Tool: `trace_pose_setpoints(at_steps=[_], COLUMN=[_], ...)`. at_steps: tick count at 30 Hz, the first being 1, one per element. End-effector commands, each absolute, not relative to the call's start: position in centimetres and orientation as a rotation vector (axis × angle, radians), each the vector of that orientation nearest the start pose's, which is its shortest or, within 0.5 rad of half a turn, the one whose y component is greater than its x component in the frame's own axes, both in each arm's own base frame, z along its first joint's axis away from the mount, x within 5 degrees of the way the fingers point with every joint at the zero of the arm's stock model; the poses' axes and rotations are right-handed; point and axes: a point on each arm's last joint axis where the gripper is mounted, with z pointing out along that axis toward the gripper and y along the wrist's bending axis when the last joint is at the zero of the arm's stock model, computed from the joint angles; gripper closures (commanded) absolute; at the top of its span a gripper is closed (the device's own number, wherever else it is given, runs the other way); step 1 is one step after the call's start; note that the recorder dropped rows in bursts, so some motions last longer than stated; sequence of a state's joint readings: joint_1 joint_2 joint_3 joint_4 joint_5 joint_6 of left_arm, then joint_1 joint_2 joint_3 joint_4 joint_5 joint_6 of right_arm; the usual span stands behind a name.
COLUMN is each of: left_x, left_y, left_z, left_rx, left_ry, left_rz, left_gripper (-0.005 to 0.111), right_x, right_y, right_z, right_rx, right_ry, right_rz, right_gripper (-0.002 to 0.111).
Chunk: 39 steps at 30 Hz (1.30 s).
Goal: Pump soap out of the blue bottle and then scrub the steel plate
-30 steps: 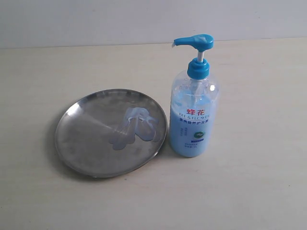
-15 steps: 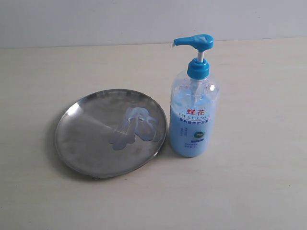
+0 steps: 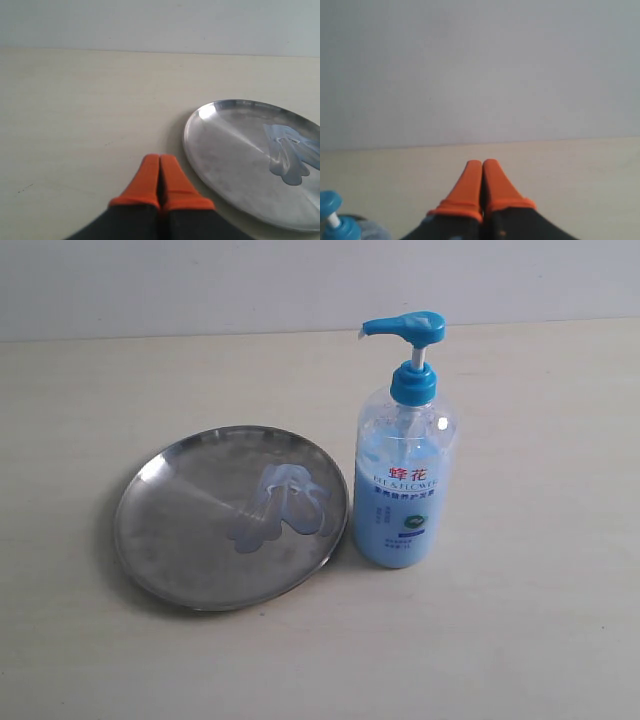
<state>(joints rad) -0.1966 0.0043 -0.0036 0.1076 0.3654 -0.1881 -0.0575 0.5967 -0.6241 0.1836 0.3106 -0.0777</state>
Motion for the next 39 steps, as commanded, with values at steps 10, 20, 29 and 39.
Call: trace_pose_setpoints(at_steps=[10,20,29,39], left_x=[5.3,5.3,5.3,5.3], left_y=[-0.7,-0.7,-0.7,-0.7], left_z=[18.2,18.2,18.2,18.2], left_rx=[0.074,0.074,0.074,0.074], left_ry=[1.837,1.837,1.837,1.837], left_rz=[-0.168,-0.168,-0.168,-0.168], left_gripper=[0.107,0.107,0.107,0.107], right_x=[18.2,20.4,20.5,18.6], right_y=[4.0,5.9,8.5,10.9], right_z=[31.8,27.6,23.8,20.9], right_rx=[-0.421,-0.566,-0.724,-0.687], right_ry=[2.298,2.539,2.737,2.664], right_rz=[0.262,-0.067,-0.342,-0.259], right_gripper=[0.108,0.108,0.108,0.108])
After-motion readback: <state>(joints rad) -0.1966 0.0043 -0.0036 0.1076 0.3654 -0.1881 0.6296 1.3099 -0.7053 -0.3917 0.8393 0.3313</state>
